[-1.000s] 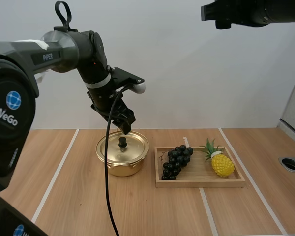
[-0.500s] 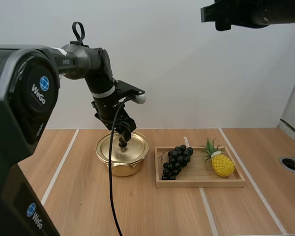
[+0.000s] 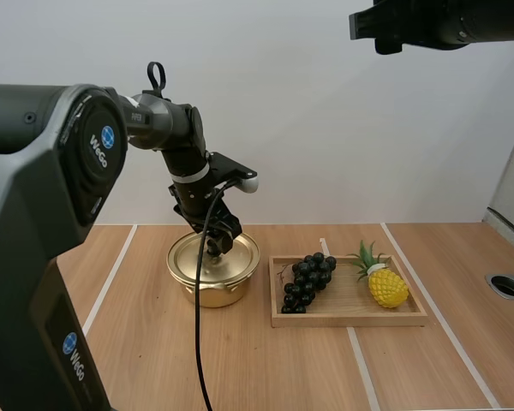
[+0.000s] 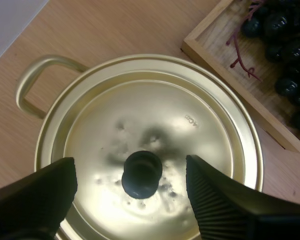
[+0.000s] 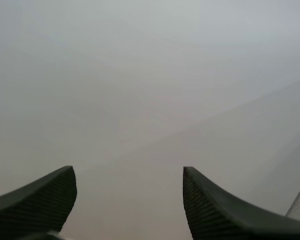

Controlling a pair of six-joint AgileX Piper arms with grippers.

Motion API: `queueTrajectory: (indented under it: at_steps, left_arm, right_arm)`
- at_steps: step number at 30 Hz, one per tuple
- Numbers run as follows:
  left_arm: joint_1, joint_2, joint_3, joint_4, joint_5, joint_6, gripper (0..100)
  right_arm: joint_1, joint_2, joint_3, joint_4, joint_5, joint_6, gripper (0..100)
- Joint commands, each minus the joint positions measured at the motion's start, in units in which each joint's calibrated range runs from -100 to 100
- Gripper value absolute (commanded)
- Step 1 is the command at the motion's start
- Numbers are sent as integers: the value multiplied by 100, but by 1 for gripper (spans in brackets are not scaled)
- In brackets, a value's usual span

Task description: Open the pot, put the grape inside, and close it

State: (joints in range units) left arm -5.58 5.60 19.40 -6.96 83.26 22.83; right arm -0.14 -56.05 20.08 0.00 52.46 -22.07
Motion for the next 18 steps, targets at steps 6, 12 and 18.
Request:
queueTrajectory:
  at_steps: [6, 12, 18]
  left_arm:
    - [-25, 321, -72, 30, -329, -1, 100]
    - [-25, 339, -111, 30, -312, -40, 100]
    - [-25, 339, -113, 30, -241, -219, 90]
  right_arm:
    - [-26, -32, -37, -40, -30, -27, 100]
    - [-26, -32, -37, -40, -30, -27, 100]
    - [-26, -32, -37, 0, 43, -27, 100]
